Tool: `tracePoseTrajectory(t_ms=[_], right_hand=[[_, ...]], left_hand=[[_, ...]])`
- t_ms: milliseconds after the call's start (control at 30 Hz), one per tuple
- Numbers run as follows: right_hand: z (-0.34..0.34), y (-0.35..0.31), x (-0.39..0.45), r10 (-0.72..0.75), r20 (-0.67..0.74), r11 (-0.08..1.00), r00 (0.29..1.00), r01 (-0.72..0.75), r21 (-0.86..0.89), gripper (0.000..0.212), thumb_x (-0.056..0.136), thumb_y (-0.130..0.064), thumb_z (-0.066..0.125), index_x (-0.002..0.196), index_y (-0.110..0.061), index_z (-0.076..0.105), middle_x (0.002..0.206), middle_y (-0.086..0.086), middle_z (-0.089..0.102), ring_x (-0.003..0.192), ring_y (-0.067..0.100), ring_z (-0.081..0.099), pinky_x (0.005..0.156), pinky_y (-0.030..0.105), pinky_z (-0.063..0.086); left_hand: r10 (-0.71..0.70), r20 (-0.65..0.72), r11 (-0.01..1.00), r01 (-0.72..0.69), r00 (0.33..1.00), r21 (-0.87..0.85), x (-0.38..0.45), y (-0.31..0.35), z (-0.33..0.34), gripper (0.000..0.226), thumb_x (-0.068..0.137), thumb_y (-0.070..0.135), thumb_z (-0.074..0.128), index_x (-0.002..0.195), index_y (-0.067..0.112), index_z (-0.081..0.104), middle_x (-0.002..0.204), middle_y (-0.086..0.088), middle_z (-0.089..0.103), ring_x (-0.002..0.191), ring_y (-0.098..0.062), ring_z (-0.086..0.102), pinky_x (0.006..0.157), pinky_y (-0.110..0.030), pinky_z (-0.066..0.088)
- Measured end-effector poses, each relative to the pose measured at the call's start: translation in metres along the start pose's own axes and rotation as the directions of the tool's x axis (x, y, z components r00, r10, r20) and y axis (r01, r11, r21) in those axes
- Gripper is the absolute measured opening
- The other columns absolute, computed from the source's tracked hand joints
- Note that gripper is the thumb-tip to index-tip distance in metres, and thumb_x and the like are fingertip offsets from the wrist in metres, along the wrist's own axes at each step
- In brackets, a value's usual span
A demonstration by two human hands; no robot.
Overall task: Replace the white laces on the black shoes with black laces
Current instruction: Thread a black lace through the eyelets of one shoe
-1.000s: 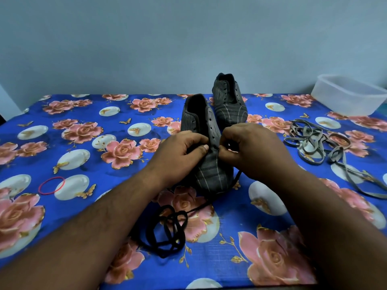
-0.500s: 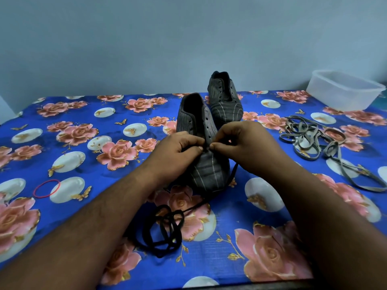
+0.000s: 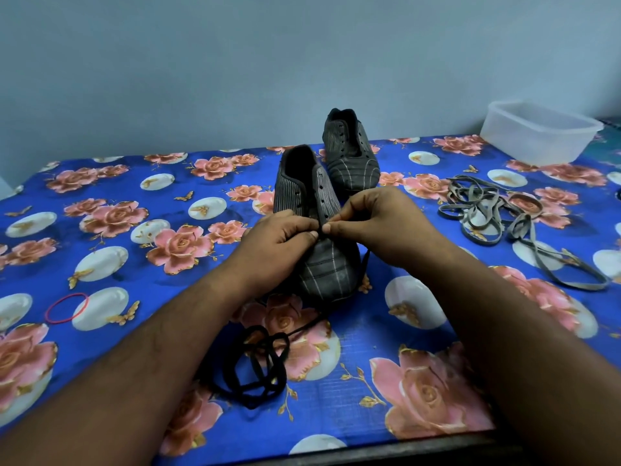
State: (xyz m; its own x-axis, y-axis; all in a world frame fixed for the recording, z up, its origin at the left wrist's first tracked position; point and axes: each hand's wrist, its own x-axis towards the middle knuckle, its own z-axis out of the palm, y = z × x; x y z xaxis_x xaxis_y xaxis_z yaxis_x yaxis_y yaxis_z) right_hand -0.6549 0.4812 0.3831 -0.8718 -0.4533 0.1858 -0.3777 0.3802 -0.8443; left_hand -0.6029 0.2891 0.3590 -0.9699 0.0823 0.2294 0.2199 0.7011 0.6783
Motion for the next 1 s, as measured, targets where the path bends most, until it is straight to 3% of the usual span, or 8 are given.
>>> tracePoseTrajectory(t_ms=[133,300,433,533,633,700,867,1000], right_hand=[[-0.009,-0.005,-0.005,0.018,0.054,0.999,0.998,-0.020,0.028,0.009,0.086,-0.020,0.080,0.077,-0.019,0.078,0.072,-0.007,0.075,0.068,0.002,0.067,0.067,0.017,0.053],[-0.013,-0.003,-0.004,0.027,0.063,0.999,0.998,-0.026,-0.021,0.009,0.084,-0.018,0.082,0.078,-0.024,0.078,0.077,-0.005,0.077,0.077,0.005,0.071,0.085,0.033,0.059],[-0.011,-0.005,-0.006,0.035,0.067,0.998,0.997,-0.037,0.042,0.003,0.084,-0.017,0.081,0.083,-0.018,0.078,0.078,-0.001,0.077,0.076,0.007,0.072,0.081,0.028,0.060],[-0.014,-0.009,-0.008,0.022,0.089,0.998,0.996,-0.026,0.050,0.008,0.086,-0.017,0.080,0.090,-0.012,0.076,0.072,0.004,0.074,0.064,0.007,0.064,0.065,0.017,0.053],[-0.019,-0.011,-0.010,0.063,0.151,0.991,0.987,-0.080,0.107,0.013,0.090,-0.018,0.075,0.097,-0.008,0.071,0.066,0.010,0.068,0.056,0.015,0.060,0.054,0.020,0.049],[-0.025,-0.014,-0.012,0.082,0.210,0.975,0.974,-0.122,0.185,0.012,0.094,-0.017,0.069,0.102,-0.008,0.067,0.069,0.012,0.069,0.057,0.023,0.063,0.052,0.023,0.050],[-0.031,-0.028,-0.021,-0.025,0.327,0.936,0.945,-0.093,0.340,0.014,0.098,-0.017,0.059,0.108,-0.009,0.063,0.079,0.024,0.071,0.060,0.031,0.070,0.055,0.035,0.056],[-0.017,-0.020,-0.014,-0.138,0.108,0.959,0.984,0.106,0.261,0.010,0.101,-0.014,0.057,0.100,-0.008,0.065,0.059,0.015,0.063,0.051,0.025,0.063,0.052,0.036,0.054]], left_hand=[[-0.040,-0.057,0.993,0.033,0.998,-0.112,-0.001,0.004,0.002,0.014,0.095,0.023,0.060,0.092,0.030,0.071,0.094,0.011,0.063,0.091,0.002,0.058,0.080,-0.014,0.041],[-0.059,-0.077,0.985,0.045,0.995,-0.164,-0.003,0.007,0.005,0.013,0.097,0.016,0.063,0.089,0.019,0.072,0.092,0.008,0.068,0.085,-0.001,0.059,0.077,-0.018,0.044],[-0.062,-0.074,0.984,0.049,0.995,-0.172,-0.003,0.007,0.003,0.014,0.097,0.018,0.063,0.088,0.023,0.072,0.092,0.007,0.068,0.084,0.001,0.059,0.074,-0.013,0.044],[-0.036,-0.075,0.994,0.028,0.997,-0.110,-0.004,0.007,0.001,0.016,0.099,0.025,0.060,0.085,0.026,0.068,0.082,0.011,0.066,0.077,0.001,0.058,0.069,-0.020,0.045],[0.003,-0.130,0.999,0.003,0.992,0.053,-0.002,0.003,0.000,0.020,0.096,0.040,0.048,0.088,0.027,0.060,0.080,0.013,0.063,0.078,-0.007,0.057,0.070,-0.033,0.045],[0.008,-0.183,0.999,0.002,0.983,0.050,-0.001,0.001,-0.001,0.019,0.102,0.036,0.046,0.091,0.026,0.057,0.080,0.012,0.062,0.078,-0.007,0.057,0.070,-0.035,0.044],[-0.104,-0.293,0.980,0.047,0.950,-0.195,0.000,-0.003,-0.004,0.023,0.108,0.028,0.039,0.093,0.019,0.053,0.071,0.008,0.065,0.065,-0.009,0.055,0.067,-0.031,0.044],[-0.259,-0.262,0.820,0.068,0.930,-0.569,0.004,-0.001,-0.007,0.024,0.110,0.020,0.034,0.092,0.012,0.047,0.064,0.002,0.063,0.054,-0.017,0.049,0.057,-0.030,0.041]])
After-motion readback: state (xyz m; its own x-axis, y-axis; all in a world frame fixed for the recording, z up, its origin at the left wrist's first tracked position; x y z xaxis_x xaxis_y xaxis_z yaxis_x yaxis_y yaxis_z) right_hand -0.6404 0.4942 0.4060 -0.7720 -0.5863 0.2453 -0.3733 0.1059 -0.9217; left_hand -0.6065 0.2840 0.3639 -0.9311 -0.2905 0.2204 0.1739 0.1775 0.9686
